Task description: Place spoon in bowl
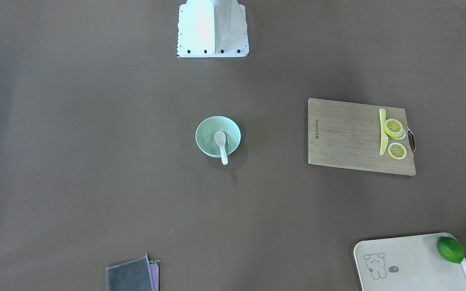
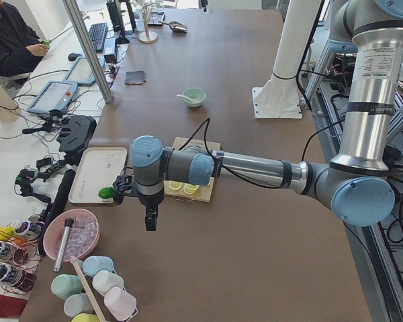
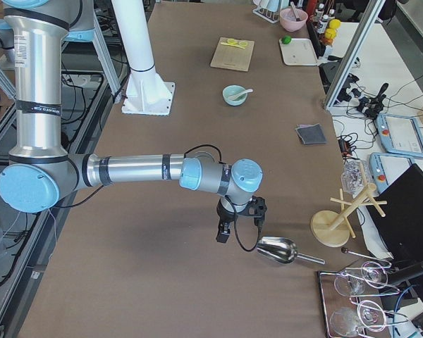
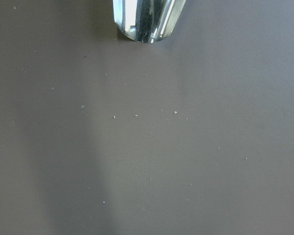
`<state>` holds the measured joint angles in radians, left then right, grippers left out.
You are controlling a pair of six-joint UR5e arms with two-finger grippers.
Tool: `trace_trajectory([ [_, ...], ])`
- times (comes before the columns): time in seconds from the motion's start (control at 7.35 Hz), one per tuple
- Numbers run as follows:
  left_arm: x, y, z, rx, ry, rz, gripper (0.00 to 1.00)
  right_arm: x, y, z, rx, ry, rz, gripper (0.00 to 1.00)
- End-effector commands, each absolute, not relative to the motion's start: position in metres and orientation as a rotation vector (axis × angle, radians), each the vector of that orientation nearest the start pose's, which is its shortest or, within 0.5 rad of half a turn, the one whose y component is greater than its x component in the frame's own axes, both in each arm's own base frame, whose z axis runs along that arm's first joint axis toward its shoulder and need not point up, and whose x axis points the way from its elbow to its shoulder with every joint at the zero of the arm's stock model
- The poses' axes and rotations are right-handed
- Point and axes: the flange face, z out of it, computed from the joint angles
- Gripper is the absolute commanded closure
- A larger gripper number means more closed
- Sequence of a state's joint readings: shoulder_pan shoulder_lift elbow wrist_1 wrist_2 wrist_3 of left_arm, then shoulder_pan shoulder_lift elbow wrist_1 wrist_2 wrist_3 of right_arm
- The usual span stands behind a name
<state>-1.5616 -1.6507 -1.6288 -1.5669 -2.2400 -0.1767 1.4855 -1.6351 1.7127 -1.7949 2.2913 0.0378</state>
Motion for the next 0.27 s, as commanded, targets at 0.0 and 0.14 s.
trace_trajectory([
  [0.0,-0.0667,-0.5342,0.5940,0.070,0.676,-0.116,0.02,0.0294,-0.4566,0.6416,-0.180,-0.706,0.016,0.00],
  [0.14,-0.0669,-0.5355,0.5925,0.073,0.675,-0.117,0.02,0.0293,-0.4576,0.6407,-0.175,-0.707,0.014,0.00],
])
